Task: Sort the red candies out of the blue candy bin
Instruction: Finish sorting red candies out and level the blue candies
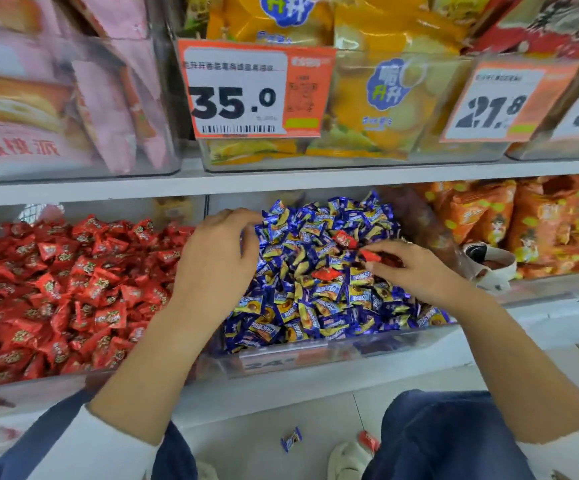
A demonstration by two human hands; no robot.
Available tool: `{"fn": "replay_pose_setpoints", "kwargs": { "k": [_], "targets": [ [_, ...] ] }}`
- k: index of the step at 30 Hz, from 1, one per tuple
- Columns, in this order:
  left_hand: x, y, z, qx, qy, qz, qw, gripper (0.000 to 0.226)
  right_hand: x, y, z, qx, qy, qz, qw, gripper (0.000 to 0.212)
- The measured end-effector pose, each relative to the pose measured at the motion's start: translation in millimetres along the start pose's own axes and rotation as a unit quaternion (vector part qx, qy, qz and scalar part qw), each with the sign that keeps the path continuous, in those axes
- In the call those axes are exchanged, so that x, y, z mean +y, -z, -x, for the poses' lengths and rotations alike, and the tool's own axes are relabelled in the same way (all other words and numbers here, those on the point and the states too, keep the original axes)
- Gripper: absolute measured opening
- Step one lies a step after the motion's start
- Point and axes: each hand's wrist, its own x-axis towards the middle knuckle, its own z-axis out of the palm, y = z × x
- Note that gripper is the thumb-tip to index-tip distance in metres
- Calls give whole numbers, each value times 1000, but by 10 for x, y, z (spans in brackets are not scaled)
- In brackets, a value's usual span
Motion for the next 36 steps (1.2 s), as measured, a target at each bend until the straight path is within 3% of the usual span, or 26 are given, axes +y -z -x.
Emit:
{"fn": "replay_pose_setpoints", "kwargs": {
  "k": [6,9,12,15,17,21,25,30,36],
  "targets": [
    [288,-570,-22,-241,-1,49,969,31,49,62,-12,53,-1,28,998,33],
    [334,-756,-25,-308,-1,45,950,41,164,134,-18,24,-31,64,997,34],
    [339,-821,-37,-297,18,35,954,41,233,188,31,-29,-44,28,998,48],
    [360,-805,-103,-213,14,51,976,23,210,142,66,-33,-43,28,998,57],
    [399,-795,-184,-167,36,84,982,13,165,95,48,8,-24,91,996,50],
    [444,-845,-387,-194,100,105,970,25,79,101,-5,112,1,129,985,32],
    [181,-793,-561,-186,129,-36,973,26,-18,127,22,135,6,46,990,25],
    [-170,-869,-564,-290,145,-165,932,20,15,5,27,19,-7,155,988,37],
    [-62,-1034,-390,-396,179,-169,885,22,77,-32,-36,12,-2,114,993,28]
  ]
}}
